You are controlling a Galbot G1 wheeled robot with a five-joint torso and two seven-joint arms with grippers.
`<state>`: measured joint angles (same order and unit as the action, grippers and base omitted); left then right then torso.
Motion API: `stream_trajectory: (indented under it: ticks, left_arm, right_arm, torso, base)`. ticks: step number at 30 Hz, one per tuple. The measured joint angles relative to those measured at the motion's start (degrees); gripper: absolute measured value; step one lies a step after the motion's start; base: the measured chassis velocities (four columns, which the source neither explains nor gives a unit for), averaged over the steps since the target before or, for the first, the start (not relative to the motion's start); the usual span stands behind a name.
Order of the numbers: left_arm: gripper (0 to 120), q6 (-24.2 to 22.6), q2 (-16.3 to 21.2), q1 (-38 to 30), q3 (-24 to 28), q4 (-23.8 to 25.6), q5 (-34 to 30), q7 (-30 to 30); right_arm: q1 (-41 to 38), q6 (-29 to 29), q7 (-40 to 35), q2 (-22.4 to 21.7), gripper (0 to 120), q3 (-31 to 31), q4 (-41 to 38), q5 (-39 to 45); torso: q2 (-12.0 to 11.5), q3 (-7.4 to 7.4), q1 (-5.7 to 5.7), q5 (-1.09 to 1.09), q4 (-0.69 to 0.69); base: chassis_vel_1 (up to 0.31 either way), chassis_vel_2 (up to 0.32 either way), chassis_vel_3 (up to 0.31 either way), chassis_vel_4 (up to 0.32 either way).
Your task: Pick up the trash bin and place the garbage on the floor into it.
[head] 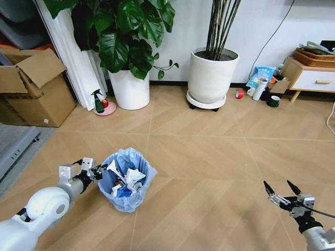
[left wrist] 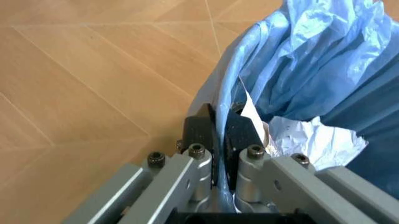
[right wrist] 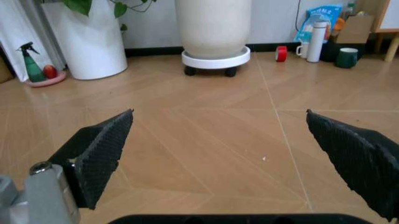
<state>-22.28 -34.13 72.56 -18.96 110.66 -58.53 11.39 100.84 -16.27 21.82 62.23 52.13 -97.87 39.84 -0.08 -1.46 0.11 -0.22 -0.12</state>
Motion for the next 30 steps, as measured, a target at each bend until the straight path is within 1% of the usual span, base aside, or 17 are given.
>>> stream_trajectory:
  ticks: [1,3,4,6,9,11,12,14,17,20,23,30]
  left_arm:
    - [0,0.0,0.0,0.0,0.0,0.0,0.0,0.0]
    - [0,0.0,0.0,0.0,0.0,0.0,0.0,0.0]
    - [0,0.0,0.0,0.0,0.0,0.0,0.0,0.0]
    - [0,0.0,0.0,-0.1,0.1,0.0,0.0,0.0]
    - [0,0.0,-0.1,-0.2,0.2,0.0,0.0,0.1]
    - [0,0.0,-0.1,-0.2,0.2,0.0,0.0,0.2]
    - [0,0.0,-0.1,-0.2,0.3,0.0,0.0,0.2]
    - [0,0.0,-0.1,-0.2,0.3,0.0,0.0,0.2]
    - [0,0.0,-0.1,-0.1,0.3,0.1,0.0,0.2]
    - [0,0.0,-0.1,-0.1,0.2,0.1,0.0,0.2]
    - [0,0.0,-0.1,0.0,0.1,0.2,0.0,0.2]
    - [0,-0.1,0.0,0.0,0.0,0.3,0.0,0.3]
  right_arm:
    - [0.0,0.0,0.0,0.0,100,0.0,0.0,0.0]
    - [0.0,0.0,0.1,0.0,100,0.0,0.1,0.0]
    - [0.0,0.0,0.1,0.0,100,0.0,0.1,0.0]
    - [0.0,0.0,0.1,0.0,100,0.0,0.1,-0.1]
    - [0.0,0.0,0.2,0.0,100,0.0,0.1,-0.1]
    - [0.0,0.0,0.2,0.0,100,0.0,0.1,-0.1]
    - [0.0,-0.1,0.3,0.0,100,0.0,0.1,-0.1]
    - [0.1,-0.1,0.3,0.0,100,0.0,0.1,-0.1]
    - [0.2,-0.2,0.3,0.0,100,0.0,0.1,-0.2]
    - [0.2,-0.3,0.3,0.0,100,0.1,0.0,-0.2]
    - [0.3,-0.3,0.4,0.0,100,0.1,-0.1,-0.2]
    - [0.4,-0.4,0.6,0.1,100,0.3,-0.1,-0.2]
  torso:
    - [0.0,0.00,0.00,0.00,0.00]
    - [0.0,-0.01,0.01,0.12,-0.02]
    - [0.0,-0.01,0.01,0.12,-0.02]
    - [0.0,-0.01,0.01,0.01,-0.03]
    - [0.0,0.00,0.01,0.02,-0.02]
    - [0.0,0.00,0.01,0.08,-0.01]
    - [0.0,0.00,0.01,0.04,0.00]
    - [0.0,0.00,0.00,0.02,0.00]
    - [0.0,0.01,0.00,0.07,0.00]
    - [0.0,0.01,0.00,0.02,-0.01]
    - [0.0,0.01,0.00,0.06,-0.01]
    - [0.0,0.00,0.00,0.05,-0.01]
  base:
    - [0.092,-0.141,-0.096,0.115]
    - [0.090,-0.145,-0.097,0.136]
    - [0.090,-0.150,-0.099,0.136]
    - [0.125,-0.160,-0.117,0.143]
    - [0.205,-0.153,-0.192,0.150]
    - [0.228,-0.124,-0.228,0.131]
    - [0.242,-0.115,-0.214,0.131]
    - [0.235,-0.110,-0.214,0.131]
    - [0.223,-0.113,-0.236,0.121]
    - [0.206,-0.108,-0.231,0.105]
    - [0.197,-0.100,-0.191,0.089]
    - [0.163,-0.085,-0.161,0.076]
